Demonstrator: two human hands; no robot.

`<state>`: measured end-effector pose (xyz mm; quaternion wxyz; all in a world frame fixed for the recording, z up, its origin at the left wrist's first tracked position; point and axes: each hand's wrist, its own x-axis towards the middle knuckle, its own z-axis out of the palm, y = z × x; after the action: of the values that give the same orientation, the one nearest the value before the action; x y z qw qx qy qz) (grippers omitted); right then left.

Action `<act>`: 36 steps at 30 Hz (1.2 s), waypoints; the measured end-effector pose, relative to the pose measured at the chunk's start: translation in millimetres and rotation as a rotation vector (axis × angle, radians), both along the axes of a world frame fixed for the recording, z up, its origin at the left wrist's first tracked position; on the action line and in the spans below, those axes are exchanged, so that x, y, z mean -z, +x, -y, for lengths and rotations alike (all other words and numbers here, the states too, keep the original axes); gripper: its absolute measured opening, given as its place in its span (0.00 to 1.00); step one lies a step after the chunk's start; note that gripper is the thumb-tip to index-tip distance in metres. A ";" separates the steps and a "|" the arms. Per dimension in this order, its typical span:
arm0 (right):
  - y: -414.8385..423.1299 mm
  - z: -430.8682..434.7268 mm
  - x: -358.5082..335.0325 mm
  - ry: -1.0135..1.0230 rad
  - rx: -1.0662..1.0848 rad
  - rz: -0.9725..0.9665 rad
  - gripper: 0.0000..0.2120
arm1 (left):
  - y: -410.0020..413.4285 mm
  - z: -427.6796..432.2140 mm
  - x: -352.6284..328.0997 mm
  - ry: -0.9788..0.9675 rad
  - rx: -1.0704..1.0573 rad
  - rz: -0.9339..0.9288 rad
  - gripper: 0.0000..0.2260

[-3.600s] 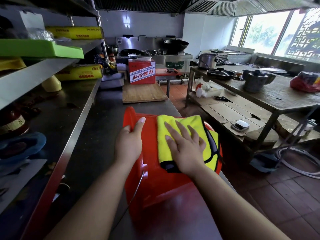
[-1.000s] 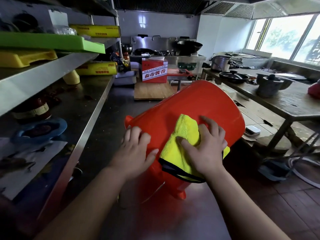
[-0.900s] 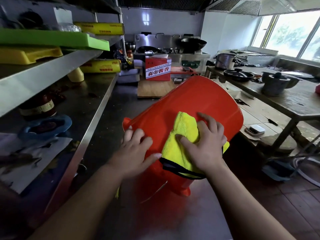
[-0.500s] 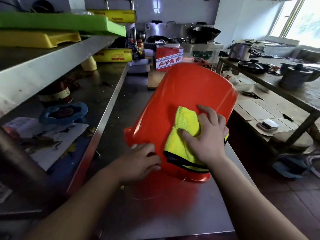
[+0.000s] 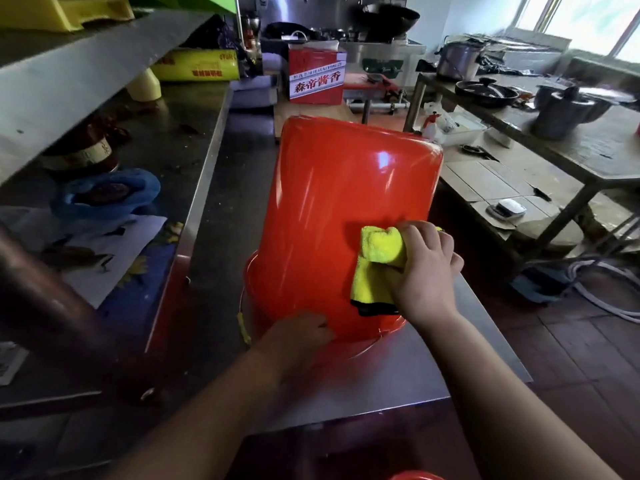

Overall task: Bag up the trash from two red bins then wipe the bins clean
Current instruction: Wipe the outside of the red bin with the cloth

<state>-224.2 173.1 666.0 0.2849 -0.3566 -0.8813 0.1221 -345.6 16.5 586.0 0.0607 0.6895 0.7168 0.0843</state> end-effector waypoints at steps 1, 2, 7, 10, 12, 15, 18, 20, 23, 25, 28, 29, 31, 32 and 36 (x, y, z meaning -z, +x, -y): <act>3.7 1.7 2.3 -0.012 0.017 -0.001 0.23 | 4.2 -0.8 2.1 -0.062 -0.026 0.036 0.11; 7.3 3.2 4.6 -0.024 0.032 0.001 0.23 | 9.3 -1.3 3.9 -0.130 -0.055 0.038 0.14; 19.7 10.7 15.0 -0.067 0.069 0.054 0.23 | 26.4 0.8 18.5 -0.391 -0.117 0.034 0.21; 22.0 16.7 20.1 -0.083 0.072 0.075 0.22 | 29.4 4.2 30.8 -0.419 -0.104 0.048 0.20; 24.2 20.1 23.8 -0.096 0.083 0.084 0.21 | 28.9 9.3 28.8 -0.348 -0.103 0.025 0.19; 27.7 24.9 26.3 -0.138 0.123 0.037 0.21 | 22.1 17.4 15.7 -0.063 -0.077 0.057 0.17; 29.6 29.6 22.5 -0.176 0.152 -0.028 0.22 | 15.2 25.2 3.6 0.198 -0.057 0.063 0.13; 30.5 32.6 17.9 -0.169 0.162 -0.072 0.22 | 15.0 25.7 -14.2 0.280 -0.075 0.064 0.12; 31.3 36.1 7.5 -0.145 0.177 -0.173 0.22 | 13.7 23.3 -47.1 0.420 -0.103 0.052 0.12; 30.7 35.6 -2.6 -0.140 0.192 -0.235 0.22 | 10.9 18.8 -71.6 0.539 -0.116 0.042 0.11; 28.1 33.5 -21.9 -0.115 0.171 -0.304 0.24 | 2.3 8.4 -106.5 0.720 -0.162 0.029 0.10; 26.7 32.1 -29.4 -0.116 0.156 -0.325 0.25 | -1.5 4.5 -117.2 0.758 -0.198 0.026 0.10; 22.9 27.4 -45.6 -0.116 0.114 -0.374 0.25 | -10.1 -4.2 -134.1 0.807 -0.306 0.027 0.10; 20.2 23.8 -53.8 -0.116 0.087 -0.401 0.23 | -14.8 -9.3 -141.0 0.805 -0.378 0.037 0.11; 4.0 6.3 -81.9 -0.127 -0.024 -0.440 0.23 | -38.4 -31.2 -148.6 0.540 -0.682 0.136 0.18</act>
<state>-220.2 166.8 748.0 0.4457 -0.3282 -0.7927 0.2554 -384.0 47.7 734.6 -0.1058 0.3976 0.8500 0.3289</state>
